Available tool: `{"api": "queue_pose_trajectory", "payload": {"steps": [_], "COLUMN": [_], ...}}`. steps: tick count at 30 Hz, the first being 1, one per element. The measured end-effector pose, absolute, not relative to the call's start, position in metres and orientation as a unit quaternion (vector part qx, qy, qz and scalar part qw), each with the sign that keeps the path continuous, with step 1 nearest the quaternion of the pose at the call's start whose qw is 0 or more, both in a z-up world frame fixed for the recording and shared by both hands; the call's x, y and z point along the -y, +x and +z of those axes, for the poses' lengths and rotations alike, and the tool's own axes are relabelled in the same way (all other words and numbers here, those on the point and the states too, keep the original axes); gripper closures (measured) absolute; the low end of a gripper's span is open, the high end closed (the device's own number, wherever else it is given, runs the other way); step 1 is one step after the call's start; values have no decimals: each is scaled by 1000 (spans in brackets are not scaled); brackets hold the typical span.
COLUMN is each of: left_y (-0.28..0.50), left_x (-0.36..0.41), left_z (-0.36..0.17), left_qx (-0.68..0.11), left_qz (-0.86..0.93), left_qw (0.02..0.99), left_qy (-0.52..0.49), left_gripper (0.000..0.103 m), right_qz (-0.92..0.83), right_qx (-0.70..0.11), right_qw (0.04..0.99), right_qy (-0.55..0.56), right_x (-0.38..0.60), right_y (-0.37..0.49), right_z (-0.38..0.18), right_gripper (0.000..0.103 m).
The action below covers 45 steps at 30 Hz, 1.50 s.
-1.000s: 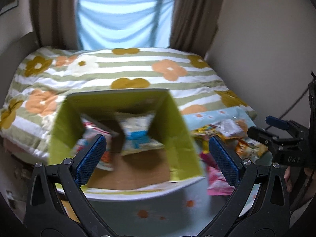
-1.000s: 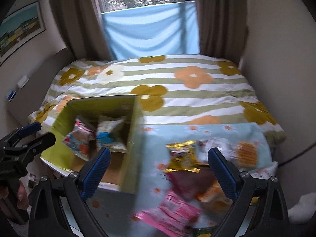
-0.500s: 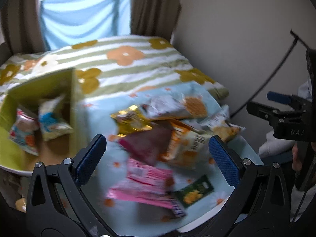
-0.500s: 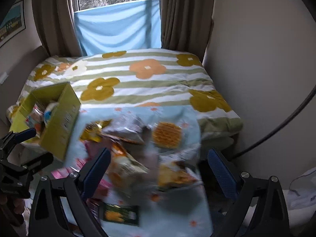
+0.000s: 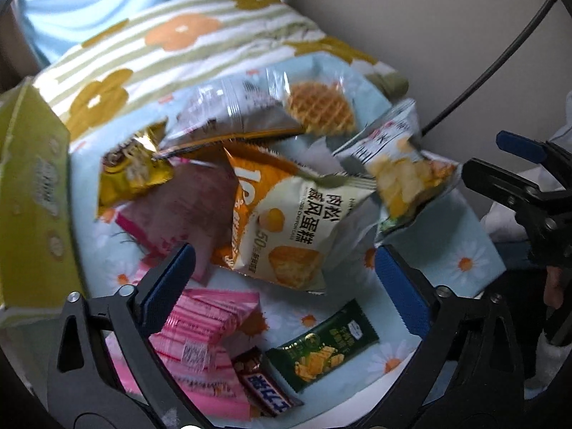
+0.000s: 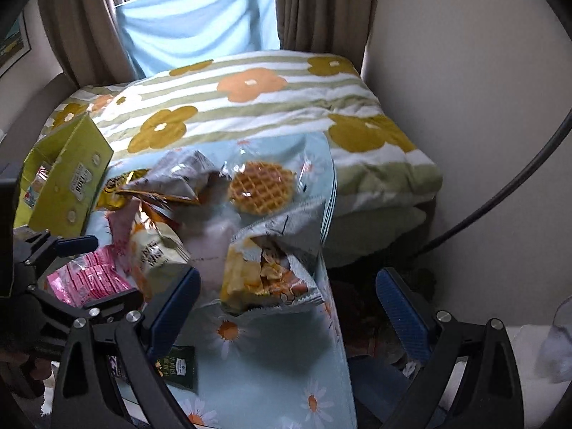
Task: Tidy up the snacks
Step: 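Move both tools back over the snack pile on the table, then grasp the orange chiffon cake bag with the left tool while the right tool grasps the corn roll bag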
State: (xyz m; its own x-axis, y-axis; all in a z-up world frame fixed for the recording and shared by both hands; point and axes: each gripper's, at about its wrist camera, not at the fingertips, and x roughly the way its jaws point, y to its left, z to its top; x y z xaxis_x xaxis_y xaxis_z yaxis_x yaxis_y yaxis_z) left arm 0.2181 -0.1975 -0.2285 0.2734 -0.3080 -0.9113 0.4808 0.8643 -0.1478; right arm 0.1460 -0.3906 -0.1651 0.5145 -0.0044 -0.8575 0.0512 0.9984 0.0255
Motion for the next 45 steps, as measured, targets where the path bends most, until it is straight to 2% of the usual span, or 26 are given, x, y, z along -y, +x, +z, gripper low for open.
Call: {"api": "queue_pose_trajectory", "payload": {"steps": [6,8,13,16,18,20,23,38,45], "left_y": [234,238,246,247,247,247,249,247,242], "left_x": [208,211,214,216,217,215,213,204,198], "left_z": [-247,-254,-265,-273,-274,-274,-273,-263,-258], "left_qx": [-564,-573,-583,-591,-589,-588,-589,-590,-589], "left_qz": [-260,-265,-279,-290,-295,-301,-303,-297,-286], "left_qw": [776,767,753,742,742,740,739,743,749], "left_qy": [107,115,121,125,127,124,122,111,103], "left_gripper": [7,17,20,31,31,37,40,42,42], "right_qz": [-24,-29,-34,-33,-33,-32,-31,-34,-38], "right_qx": [-509,-512,-526,-532,-535,-538,-541,-556,-560], "right_qw": [860,858,850,846,844,842,840,831,827], "right_qy": [15,6,-1,-12,-17,-19,-19,-14,-36], "right_x": [385,381,377,372,369,367,366,366,361], "right_y": [156,161,173,180,184,188,193,204,204], "right_z": [-184,-189,-202,-208,-212,-215,-219,-231,-239], "right_gripper": [5,5,5,5,5,5,5,6,22]}}
